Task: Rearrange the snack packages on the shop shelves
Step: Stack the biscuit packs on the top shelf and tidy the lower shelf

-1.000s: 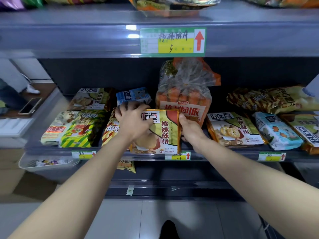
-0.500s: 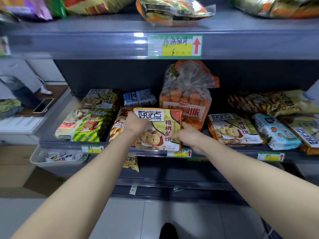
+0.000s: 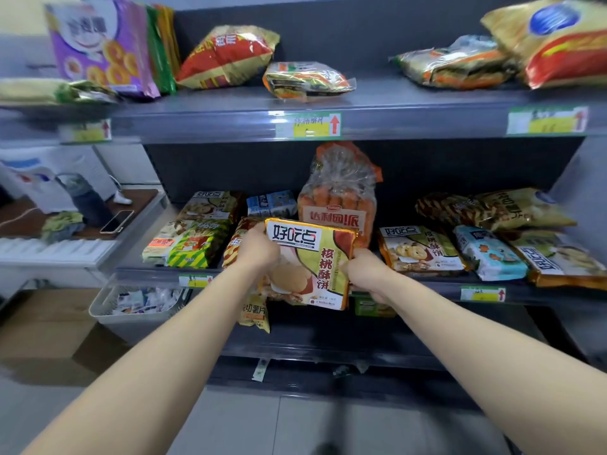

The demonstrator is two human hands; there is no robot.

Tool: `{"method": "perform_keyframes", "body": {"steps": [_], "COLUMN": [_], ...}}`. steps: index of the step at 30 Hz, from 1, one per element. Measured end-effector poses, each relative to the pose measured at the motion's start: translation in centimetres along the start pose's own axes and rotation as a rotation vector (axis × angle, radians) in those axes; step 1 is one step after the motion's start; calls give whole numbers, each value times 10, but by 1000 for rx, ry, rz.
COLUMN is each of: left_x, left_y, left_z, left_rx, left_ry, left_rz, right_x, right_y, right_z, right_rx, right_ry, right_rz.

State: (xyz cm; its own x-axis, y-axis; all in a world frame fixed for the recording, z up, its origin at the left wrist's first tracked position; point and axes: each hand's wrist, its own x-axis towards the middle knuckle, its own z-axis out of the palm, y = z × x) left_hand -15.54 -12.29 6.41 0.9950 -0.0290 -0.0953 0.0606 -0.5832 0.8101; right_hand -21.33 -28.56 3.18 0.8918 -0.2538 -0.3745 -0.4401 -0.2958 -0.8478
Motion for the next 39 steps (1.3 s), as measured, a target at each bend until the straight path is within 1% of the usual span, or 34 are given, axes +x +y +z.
{"method": "perform_keyframes", "body": {"steps": [3,8,13,17,20,23,29,33,37,39], "left_x": [-21,-49,-73,-81,-79,-65,-13,30,76,97], "left_y": [9,40,81,117,142,163,190,197,193,189], "left_z": [-11,-39,-72,-103,-125,-150,-201,-217,-221,-222], "left_rx": [-33,-48,-178,-333,-432,-500,-509,-509,-458,-423], "left_ry": [64,263,431,487,489,457,271,241,280,314], "left_rz": [24,19,152,288,409,490,532,573,614,613], "right_x": [-22,-60,-92,-109,-110,-100,-60,-26,3,13], "right_y": [-11,-50,-94,-135,-169,-208,-286,-320,-336,-340], "right_z": [-11,-31,-44,-55,-62,-64,-58,-53,-45,-40], "right_rx": [10,39,118,171,180,222,258,281,314,356], "right_ry": [38,149,183,241,282,328,373,371,367,339], "right_rz": [-75,-281,-447,-570,-659,-732,-831,-827,-789,-765]}}
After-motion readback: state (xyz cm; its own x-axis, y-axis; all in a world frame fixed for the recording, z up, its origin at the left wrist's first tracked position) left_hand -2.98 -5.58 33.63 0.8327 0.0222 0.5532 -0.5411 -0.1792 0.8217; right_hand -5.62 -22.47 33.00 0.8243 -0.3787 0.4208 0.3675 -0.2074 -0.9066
